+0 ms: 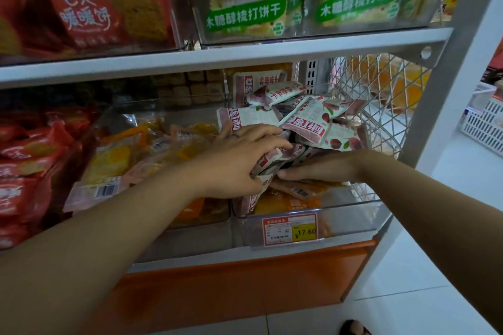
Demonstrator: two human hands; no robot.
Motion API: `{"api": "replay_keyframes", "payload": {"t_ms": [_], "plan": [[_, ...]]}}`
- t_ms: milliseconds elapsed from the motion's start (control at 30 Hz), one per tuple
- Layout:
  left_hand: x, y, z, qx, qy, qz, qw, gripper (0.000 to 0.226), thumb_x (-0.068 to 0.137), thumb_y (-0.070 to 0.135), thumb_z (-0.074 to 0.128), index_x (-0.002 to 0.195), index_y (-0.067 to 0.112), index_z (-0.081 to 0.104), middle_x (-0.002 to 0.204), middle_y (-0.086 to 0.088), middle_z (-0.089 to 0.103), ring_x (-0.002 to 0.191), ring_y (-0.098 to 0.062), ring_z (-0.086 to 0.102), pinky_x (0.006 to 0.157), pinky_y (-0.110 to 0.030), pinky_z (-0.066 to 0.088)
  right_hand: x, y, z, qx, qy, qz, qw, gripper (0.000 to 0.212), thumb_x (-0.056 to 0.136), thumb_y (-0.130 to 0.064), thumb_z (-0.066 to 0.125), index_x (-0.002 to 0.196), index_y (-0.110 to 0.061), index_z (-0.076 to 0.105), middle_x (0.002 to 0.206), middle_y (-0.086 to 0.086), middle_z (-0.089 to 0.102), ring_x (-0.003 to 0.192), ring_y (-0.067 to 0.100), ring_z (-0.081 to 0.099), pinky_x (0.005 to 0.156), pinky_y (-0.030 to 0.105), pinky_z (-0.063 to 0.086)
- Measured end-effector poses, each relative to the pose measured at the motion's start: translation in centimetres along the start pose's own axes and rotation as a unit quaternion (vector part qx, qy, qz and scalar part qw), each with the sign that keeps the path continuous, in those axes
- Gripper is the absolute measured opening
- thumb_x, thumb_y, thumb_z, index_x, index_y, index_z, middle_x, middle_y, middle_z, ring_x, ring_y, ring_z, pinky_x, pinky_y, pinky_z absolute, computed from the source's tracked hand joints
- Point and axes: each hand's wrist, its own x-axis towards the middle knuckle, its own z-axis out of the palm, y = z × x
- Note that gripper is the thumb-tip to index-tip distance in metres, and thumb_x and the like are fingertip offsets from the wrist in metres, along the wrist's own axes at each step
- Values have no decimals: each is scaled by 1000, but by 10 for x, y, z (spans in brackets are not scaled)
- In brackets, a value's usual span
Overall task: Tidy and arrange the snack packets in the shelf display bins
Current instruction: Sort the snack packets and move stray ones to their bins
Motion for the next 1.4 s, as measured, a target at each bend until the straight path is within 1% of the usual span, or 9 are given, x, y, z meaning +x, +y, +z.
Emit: {"api": "replay_keyframes", "payload": {"t_ms": [67,167,300,400,633,900,1133,1233,1400], "plan": [[0,0,1,-1,7,1,1000,77,80,32,64,140,47,19,151,21,7,140,-3,9,114,-46,-10,2,1,6,-79,-29,21,996,67,89,-57,41,147,-29,21,154,-8,23,137,10,24,106,19,19],[-2,-1,1,-6,9,0,1000,76,80,30,64,140,47,20,151,21,7,139,-3,10,113,-45,-11,12,4,11,-213,-21,77,974,85,82,-67,47,150,-30,11,158,-5,10,144,19,11,114,36,14],[-2,0,0,-15,9,2,1000,76,80,29,63,140,46,21,150,20,9,140,-4,10,113,-45,-11,17,5,6,-227,-2,76,971,82,78,-50,62,147,-31,22,154,-2,23,139,21,25,108,35,28],[-2,1,0,-18,10,2,1000,75,80,28,63,140,46,22,150,19,10,140,-5,10,113,-44,-10,19,3,6,-244,13,55,968,79,77,-50,64,145,-31,29,150,-3,32,133,20,34,107,34,33],[-2,-1,3,-19,20,5,1000,75,79,29,63,140,46,22,150,19,11,139,-4,11,113,-44,-10,26,-2,21,-264,76,-3,962,58,88,-57,47,139,-28,41,142,1,45,125,22,44,103,34,37],[-2,-3,3,-16,26,10,999,75,78,29,64,140,45,23,151,16,12,140,-7,12,114,-46,-5,27,-9,21,-361,62,-17,930,43,89,-43,55,124,-18,53,113,5,61,90,19,54,81,31,46],[-3,-3,3,-24,26,7,999,75,79,29,63,140,45,23,150,17,12,139,-5,12,113,-44,-9,26,-8,26,-366,135,-68,918,27,92,-26,51,115,-22,64,110,4,65,94,22,59,86,38,48],[-5,-1,2,-22,26,7,999,74,80,29,62,141,44,22,150,17,11,139,-6,13,114,-44,-9,21,-8,27,-372,120,-76,917,32,87,-33,59,117,-24,63,110,1,66,96,21,59,86,36,48],[-10,0,1,-28,31,-2,999,72,82,28,61,140,45,22,150,19,9,140,-6,13,114,-40,-9,19,-4,33,-366,192,-133,901,27,93,-27,48,113,-30,66,111,-4,67,98,18,60,82,27,44]]}}
